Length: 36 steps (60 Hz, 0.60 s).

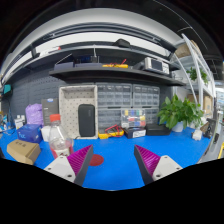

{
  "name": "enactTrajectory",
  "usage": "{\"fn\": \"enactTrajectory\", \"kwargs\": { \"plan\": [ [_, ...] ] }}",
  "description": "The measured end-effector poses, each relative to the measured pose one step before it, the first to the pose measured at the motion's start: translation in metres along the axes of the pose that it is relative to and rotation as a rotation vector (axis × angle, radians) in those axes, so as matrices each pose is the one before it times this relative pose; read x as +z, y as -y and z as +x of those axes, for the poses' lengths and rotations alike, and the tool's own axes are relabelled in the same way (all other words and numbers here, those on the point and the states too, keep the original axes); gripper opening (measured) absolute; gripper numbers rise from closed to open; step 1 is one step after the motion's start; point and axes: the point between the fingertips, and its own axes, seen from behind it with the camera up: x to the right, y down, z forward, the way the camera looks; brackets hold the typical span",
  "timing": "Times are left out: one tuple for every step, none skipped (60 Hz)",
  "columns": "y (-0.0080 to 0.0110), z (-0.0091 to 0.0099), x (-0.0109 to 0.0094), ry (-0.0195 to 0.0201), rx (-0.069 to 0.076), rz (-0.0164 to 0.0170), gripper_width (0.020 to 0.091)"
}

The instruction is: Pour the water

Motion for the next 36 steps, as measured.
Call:
{"fn": "enactTrajectory", "kwargs": {
  "plan": [
    [-0.00089,-0.00345,-0.00145,0.00536,-0.0010,-0.00217,0.0844],
    [-0.00188,-0.00322,-0.00212,0.00672,-0.0008,-0.00187,0.0843],
    [-0.00244,-0.00395,-0.00334,0.00654,-0.0010,-0.00189,0.0843],
    [-0.00263,-0.00415,-0.00317,0.00652,-0.0014,-0.00272,0.0843],
    [-0.00315,-0.00482,-0.00309,0.00635,-0.0019,-0.00324,0.0842],
    [-0.00305,-0.00511,-0.00331,0.00747,-0.0023,-0.00301,0.0843],
    [-0.00317,-0.00571,-0.00309,0.00795,-0.0021,-0.00239,0.0843],
    [-0.00076,-0.00387,0.00167,0.00976,-0.0018,-0.00388,0.0843],
    [-0.00329,-0.00617,-0.00419,0.00806,-0.0020,-0.00257,0.0843],
    [-0.00311,-0.00605,-0.00329,0.00777,-0.0019,-0.00317,0.0843],
    [-0.00295,-0.00609,-0.00286,0.00802,-0.0007,-0.00264,0.0842],
    [-0.00274,-0.00578,-0.00229,0.00834,-0.0008,-0.00229,0.0842],
    [-0.00266,-0.00562,-0.00185,0.00864,-0.0015,-0.00188,0.0841],
    [-0.00245,-0.00529,-0.00131,0.00813,-0.0024,-0.00171,0.0842],
    [-0.00231,-0.00527,-0.00090,0.00753,-0.0027,-0.00193,0.0842],
    [-0.00232,-0.00524,-0.00043,0.00741,-0.0028,-0.00152,0.0841],
    [-0.00187,-0.00531,-0.00010,0.00699,-0.0025,-0.00059,0.0842],
    [-0.00125,-0.00469,0.00015,0.00627,-0.0028,0.00080,0.0843],
    [-0.00133,-0.00453,0.00039,0.00490,-0.0026,0.00146,0.0845],
    [-0.00100,-0.00411,0.00098,0.00341,-0.0028,0.00101,0.0851],
    [-0.00142,-0.00409,0.00123,0.00412,-0.0040,-0.00037,0.0853],
    [-0.00130,-0.00409,0.00157,0.00570,-0.0037,-0.00144,0.0854],
    [-0.00086,-0.00412,0.00203,0.00621,-0.0026,-0.00294,0.0854],
    [-0.00091,-0.00367,0.00222,0.00510,-0.0007,-0.00375,0.0853],
    [-0.00037,-0.00296,0.00262,0.00410,0.0011,-0.00158,0.0853],
    [0.00030,-0.00265,0.00291,0.00389,0.0026,0.00007,0.0855],
    [0.00085,-0.00235,0.00306,0.00359,0.0021,0.00164,0.0854],
    [0.00093,-0.00196,0.00307,0.00303,0.0013,0.00212,0.0854],
    [0.00024,-0.00142,0.00391,0.00327,0.0002,0.00549,0.0856],
    [0.00255,-0.00165,0.00291,0.00029,-0.0006,0.00066,0.0856],
    [0.00012,-0.00048,0.00424,-0.00024,-0.0012,0.00551,0.0856],
    [0.00212,-0.00046,0.00319,-0.00380,-0.0010,0.00014,0.0856],
    [-0.00011,-0.00001,0.00420,-0.00314,-0.0007,0.00442,0.0855],
    [0.00212,-0.00048,0.00308,-0.00369,-0.0013,-0.00127,0.0854],
    [-0.00010,-0.00009,0.00406,-0.00048,-0.0015,0.00319,0.0854],
    [0.00113,-0.00073,0.00359,-0.00018,-0.0010,0.00049,0.0853]
  ]
}}
